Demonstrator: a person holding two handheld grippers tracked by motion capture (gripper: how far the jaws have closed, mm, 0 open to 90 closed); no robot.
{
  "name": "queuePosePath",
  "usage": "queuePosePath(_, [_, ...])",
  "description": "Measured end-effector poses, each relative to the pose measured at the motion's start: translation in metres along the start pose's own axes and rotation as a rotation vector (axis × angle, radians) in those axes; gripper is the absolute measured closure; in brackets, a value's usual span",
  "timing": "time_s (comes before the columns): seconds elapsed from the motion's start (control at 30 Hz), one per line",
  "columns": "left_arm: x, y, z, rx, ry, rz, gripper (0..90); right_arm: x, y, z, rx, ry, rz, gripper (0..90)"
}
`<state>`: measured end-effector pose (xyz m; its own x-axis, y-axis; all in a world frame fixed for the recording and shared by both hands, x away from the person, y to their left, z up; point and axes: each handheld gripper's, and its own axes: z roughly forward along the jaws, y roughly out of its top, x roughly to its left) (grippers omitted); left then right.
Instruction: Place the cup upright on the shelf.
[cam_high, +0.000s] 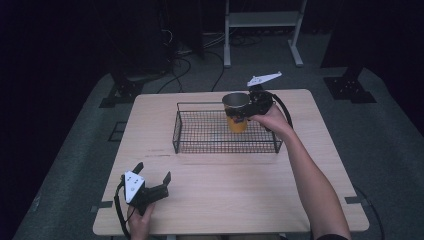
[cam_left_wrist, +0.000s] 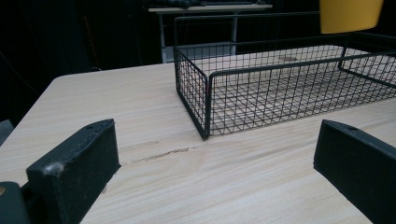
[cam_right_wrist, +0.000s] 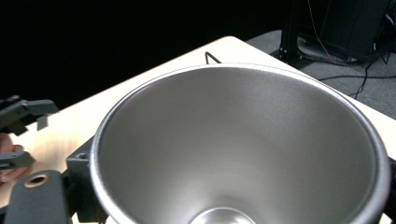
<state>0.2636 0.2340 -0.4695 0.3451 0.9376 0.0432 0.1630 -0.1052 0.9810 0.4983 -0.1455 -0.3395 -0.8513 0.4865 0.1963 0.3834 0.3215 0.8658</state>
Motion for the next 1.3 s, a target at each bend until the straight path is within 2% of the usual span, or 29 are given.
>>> queuePosePath(0.1, [0.000, 0.000, 0.000, -0.001, 0.001, 0.000, 0.0, -0.005, 0.001, 0.008, 0.003, -0.010, -0.004, 11.7])
queuePosePath(0.17, [0.000, 0.000, 0.000, 0.000, -0.001, -0.003, 0.0, -0.009, -0.001, 0.014, -0.011, 0.001, 0.007, 11.7])
queuePosePath(0.4, [0.000, 0.000, 0.000, -0.003, -0.002, -0.005, 0.0, -0.017, -0.009, 0.032, 0.005, 0.019, 0.014, 11.7])
queuePosePath(0.57, [0.001, 0.000, 0.000, -0.002, -0.001, -0.007, 0.0, -0.020, -0.016, 0.047, 0.045, 0.024, 0.003, 11.7])
queuePosePath(0.6, [0.000, 0.000, 0.000, -0.002, -0.002, -0.007, 0.0, -0.021, -0.018, 0.050, 0.052, 0.030, -0.012, 11.7])
queuePosePath(0.83, [0.001, 0.000, 0.000, -0.001, -0.003, -0.008, 0.0, -0.022, -0.025, 0.060, 0.076, 0.025, -0.050, 11.7])
queuePosePath(1.3, [0.001, 0.000, 0.000, -0.002, -0.004, -0.009, 0.0, -0.028, -0.037, 0.073, 0.156, -0.002, -0.048, 9.5])
